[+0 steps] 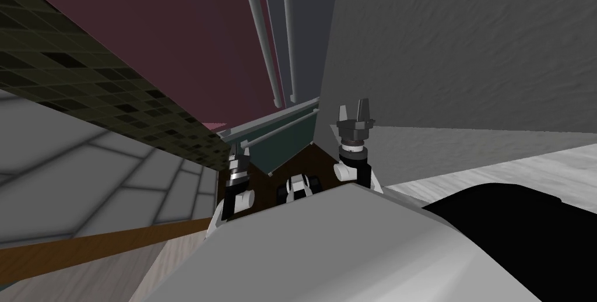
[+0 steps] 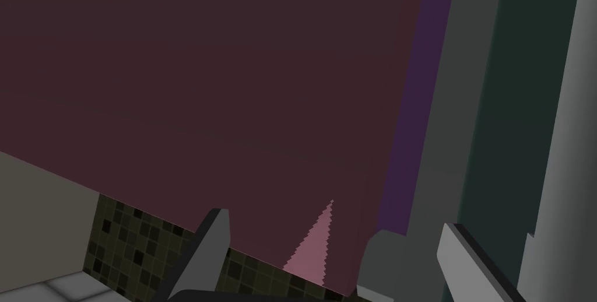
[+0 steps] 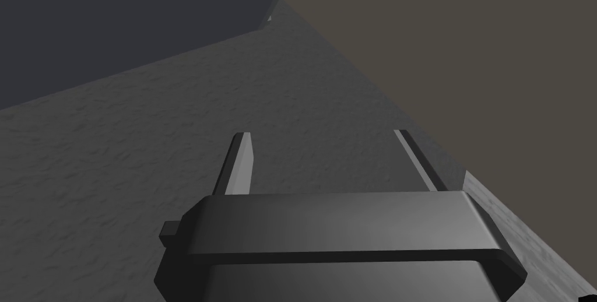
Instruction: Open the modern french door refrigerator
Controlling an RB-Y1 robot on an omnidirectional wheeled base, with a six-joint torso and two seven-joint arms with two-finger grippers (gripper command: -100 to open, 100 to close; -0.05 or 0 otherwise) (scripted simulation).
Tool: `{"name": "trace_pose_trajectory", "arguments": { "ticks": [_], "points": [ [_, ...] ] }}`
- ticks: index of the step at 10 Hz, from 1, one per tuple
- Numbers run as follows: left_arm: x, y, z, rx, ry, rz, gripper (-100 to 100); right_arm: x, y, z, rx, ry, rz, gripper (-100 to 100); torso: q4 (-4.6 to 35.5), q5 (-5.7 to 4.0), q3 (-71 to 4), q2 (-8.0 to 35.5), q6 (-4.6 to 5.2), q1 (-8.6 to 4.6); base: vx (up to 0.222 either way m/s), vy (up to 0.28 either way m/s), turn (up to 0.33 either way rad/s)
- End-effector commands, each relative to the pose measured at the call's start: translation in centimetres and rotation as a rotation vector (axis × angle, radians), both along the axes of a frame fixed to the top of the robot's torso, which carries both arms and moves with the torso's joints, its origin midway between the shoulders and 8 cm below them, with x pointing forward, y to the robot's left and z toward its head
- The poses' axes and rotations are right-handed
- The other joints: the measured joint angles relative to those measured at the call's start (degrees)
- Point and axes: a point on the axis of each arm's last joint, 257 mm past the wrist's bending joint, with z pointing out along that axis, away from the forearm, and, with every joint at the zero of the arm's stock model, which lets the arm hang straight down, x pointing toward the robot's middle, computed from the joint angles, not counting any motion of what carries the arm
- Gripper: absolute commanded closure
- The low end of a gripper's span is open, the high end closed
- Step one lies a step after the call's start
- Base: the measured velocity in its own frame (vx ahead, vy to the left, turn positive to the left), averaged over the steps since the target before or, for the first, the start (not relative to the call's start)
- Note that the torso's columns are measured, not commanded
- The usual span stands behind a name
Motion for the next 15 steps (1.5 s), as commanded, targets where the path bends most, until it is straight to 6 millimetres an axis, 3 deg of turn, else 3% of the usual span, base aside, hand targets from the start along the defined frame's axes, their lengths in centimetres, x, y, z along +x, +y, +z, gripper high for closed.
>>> {"name": "trace_pose_trajectory", "arguments": {
  "ticks": [1, 12, 15],
  "points": [
    [0.3, 1.0, -2.1, -0.031, 0.030, 0.013, -100, 0.0, 0.0, 0.0, 0.000, 0.000, 0.000, 0, 0.00, -0.01, 0.00, 0.00, 0.00, -0.03, 0.072, 0.015, 0.052],
    [0.6, 4.7, -9.0, -0.151, 0.127, 0.074, -100, 0.0, 0.0, 0.0, 0.000, 0.000, 0.000, 0, -0.02, 0.00, -0.03, -0.09, 0.01, 0.01, 0.073, 0.016, 0.036],
    [0.4, 5.5, -11.0, -0.204, 0.150, 0.098, -100, 0.0, 0.0, 0.0, 0.000, 0.000, 0.000, 0, -0.35, 0.26, -0.55, -1.05, -0.05, 0.83, 0.059, 0.002, 0.038]
  ]
}}
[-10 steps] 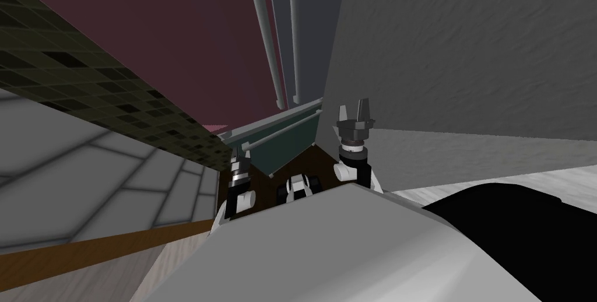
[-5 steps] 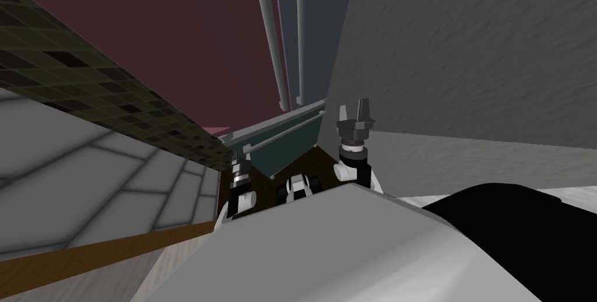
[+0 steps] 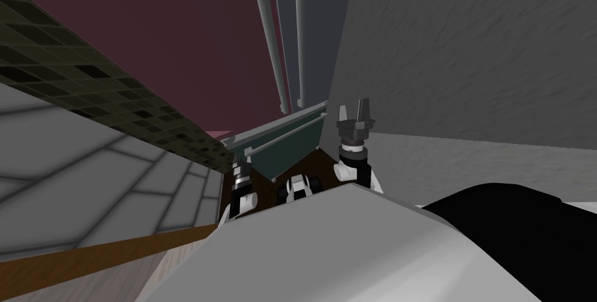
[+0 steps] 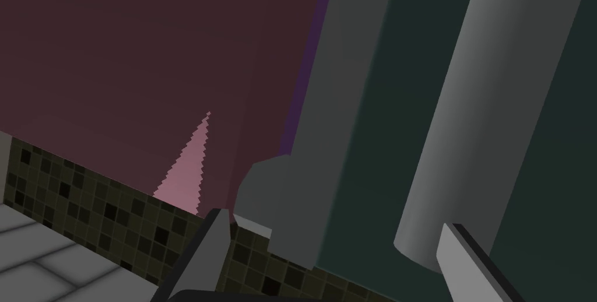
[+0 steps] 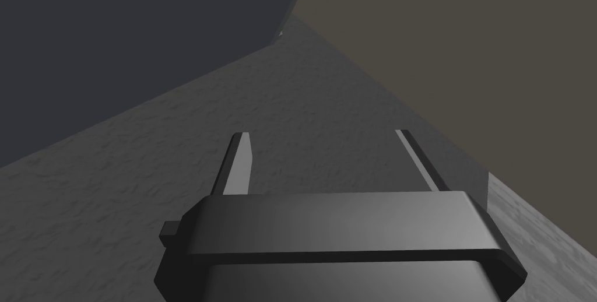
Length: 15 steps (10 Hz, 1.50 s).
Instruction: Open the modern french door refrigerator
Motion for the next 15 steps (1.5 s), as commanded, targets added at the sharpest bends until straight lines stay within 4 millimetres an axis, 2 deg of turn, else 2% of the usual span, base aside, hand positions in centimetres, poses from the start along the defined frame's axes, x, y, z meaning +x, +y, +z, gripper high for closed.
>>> {"name": "trace_pose_trajectory", "arguments": {
  "ticks": [1, 5, 7, 12, 13, 14, 15],
  "points": [
    [-0.1, 1.0, -2.0, -0.048, 0.027, 0.034, -100, 0.0, 0.0, 0.0, 0.000, 0.000, 0.000, 0, -0.08, 0.07, -0.14, -0.26, 0.02, 0.19, 0.057, 0.012, 0.035],
    [-0.3, -0.1, -4.5, -0.176, 0.041, 0.081, -100, 0.0, 0.0, 0.0, 0.000, 0.000, 0.000, 0, -0.26, 0.21, -0.46, -0.91, 0.12, 0.62, 0.049, 0.006, 0.033],
    [0.3, -0.8, -2.6, -0.153, 0.016, 0.059, -100, 0.0, 0.0, 0.0, 0.000, 0.000, 0.000, 0, -0.20, 0.15, -0.34, -0.65, 0.20, 0.28, -0.025, -0.029, 0.032],
    [1.1, -0.5, -1.3, -0.137, 0.015, 0.057, -100, 0.0, 0.0, 0.0, 0.000, 0.000, 0.000, 0, -0.09, 0.02, -0.48, -0.93, 0.61, -0.10, 0.003, -0.022, 0.023],
    [0.5, -0.5, -1.6, -0.139, 0.015, 0.060, -100, 0.0, 0.0, 0.0, 0.000, 0.000, 0.000, 0, -0.09, 0.01, -0.55, -1.03, 0.67, -0.16, -0.030, -0.017, 0.045],
    [0.6, -0.7, -2.2, -0.148, 0.016, 0.058, 100, 0.0, 0.0, 0.0, 0.000, 0.000, 0.000, 0, -0.18, 0.06, -0.41, -0.75, 0.56, -0.23, -0.004, 0.016, -0.093],
    [0.1, -0.8, -2.9, -0.156, 0.016, 0.060, 100, 0.0, 0.0, 0.0, 0.000, 0.000, 0.000, 0, 0.12, -0.12, -0.21, -0.31, 0.40, -0.30, 0.008, 0.038, -0.095]
  ]
}}
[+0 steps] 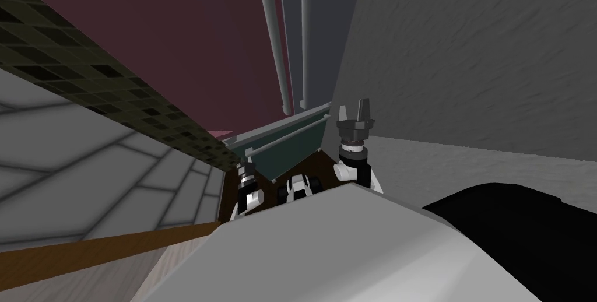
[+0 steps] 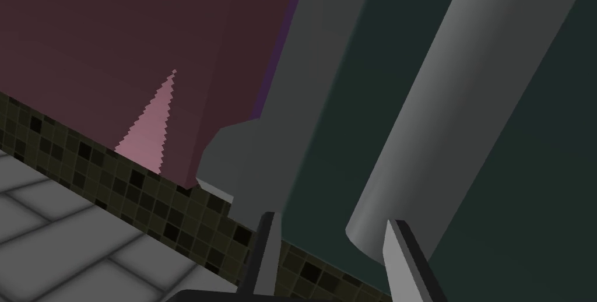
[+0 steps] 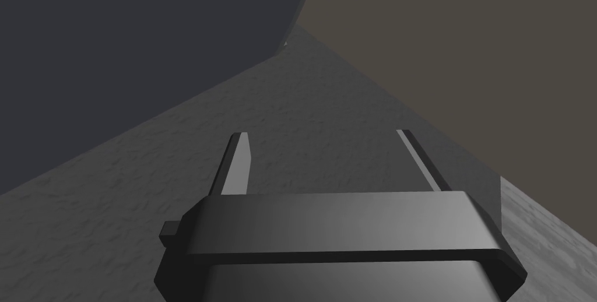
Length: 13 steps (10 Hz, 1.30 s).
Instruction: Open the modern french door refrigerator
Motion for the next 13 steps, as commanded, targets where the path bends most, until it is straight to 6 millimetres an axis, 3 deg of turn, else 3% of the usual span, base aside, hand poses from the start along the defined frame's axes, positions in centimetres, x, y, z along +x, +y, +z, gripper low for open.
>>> {"name": "trace_pose_trajectory", "arguments": {
  "ticks": [1, 2, 3, 8, 9, 13],
  "points": [
    [-0.4, -0.3, -1.0, -0.016, -0.008, 0.000, 100, 0.0, 0.0, 0.0, 0.000, 0.000, 0.000, 0, 0.41, -0.30, 0.26, 0.48, -0.21, -0.05, -0.004, 0.034, -0.003],
    [-0.6, -0.7, -1.4, -0.019, 0.009, -0.005, 100, 0.0, 0.0, 0.0, 0.000, 0.000, 0.000, 0, 0.31, -0.19, 0.34, 0.55, -0.25, 0.03, -0.018, 0.001, 0.002],
    [-0.6, -0.1, -1.2, 0.012, 0.008, -0.016, -100, 0.0, 0.0, 0.0, 0.000, 0.000, 0.000, 0, 0.16, -0.09, 0.40, 0.69, -0.29, -0.10, -0.021, -0.015, 0.000],
    [-0.7, 1.9, -0.9, 0.102, 0.024, -0.042, -100, 0.0, 0.0, 0.0, 0.000, 0.000, 0.000, 0, 0.16, -0.10, 0.64, 1.16, -0.35, -0.43, 0.014, 0.004, 0.005],
    [-1.0, 3.0, -0.8, 0.117, 0.021, -0.029, -100, 0.0, 0.0, 0.0, 0.000, 0.000, 0.000, 0, 0.23, -0.15, 0.77, 1.38, -0.35, -0.57, 0.092, 0.013, 0.077],
    [-1.2, 1.1, -1.4, 0.003, -0.004, 0.019, -100, 0.0, 0.0, 0.0, 0.000, 0.000, 0.000, 0, 0.27, -0.14, 0.87, 1.56, -0.35, -0.56, 0.069, -0.002, 0.023]
  ]
}}
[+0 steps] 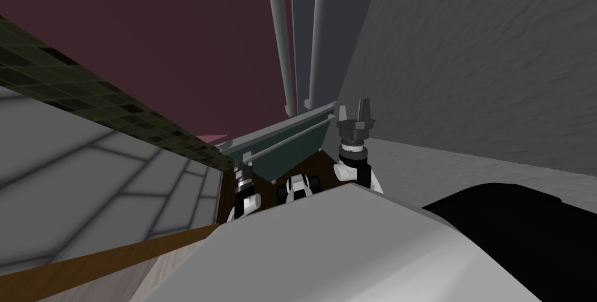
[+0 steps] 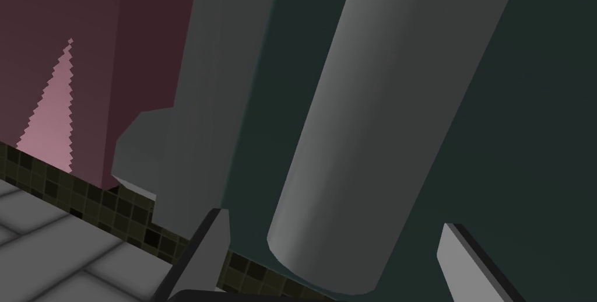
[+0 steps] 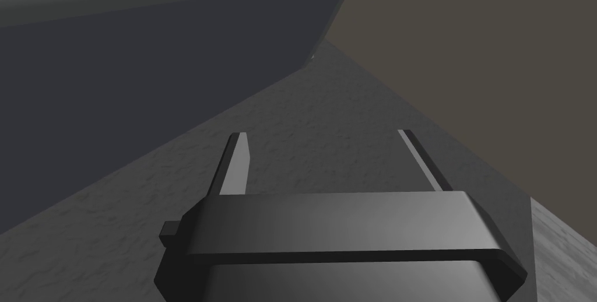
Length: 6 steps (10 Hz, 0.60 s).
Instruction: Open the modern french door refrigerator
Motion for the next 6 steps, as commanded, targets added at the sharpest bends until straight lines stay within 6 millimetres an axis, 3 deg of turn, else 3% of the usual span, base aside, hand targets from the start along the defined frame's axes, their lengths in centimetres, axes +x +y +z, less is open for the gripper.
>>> {"name": "trace_pose_trajectory", "arguments": {
  "ticks": [1, 6],
  "points": [
    [0.0, -1.1, -0.4, -0.059, -0.010, 0.022, -100, 0.0, 0.0, 0.0, 0.000, 0.000, 0.000, 0, 0.02, 0.01, 0.04, 0.06, -0.01, 0.03, -0.005, 0.004, 0.003],
    [0.3, -1.0, 0.5, -0.063, -0.012, 0.024, -100, 0.0, 0.0, 0.0, 0.000, 0.000, 0.000, 0, -0.12, 0.00, -0.27, -0.45, -0.01, -0.01, 0.031, 0.001, -0.001]
  ]
}}
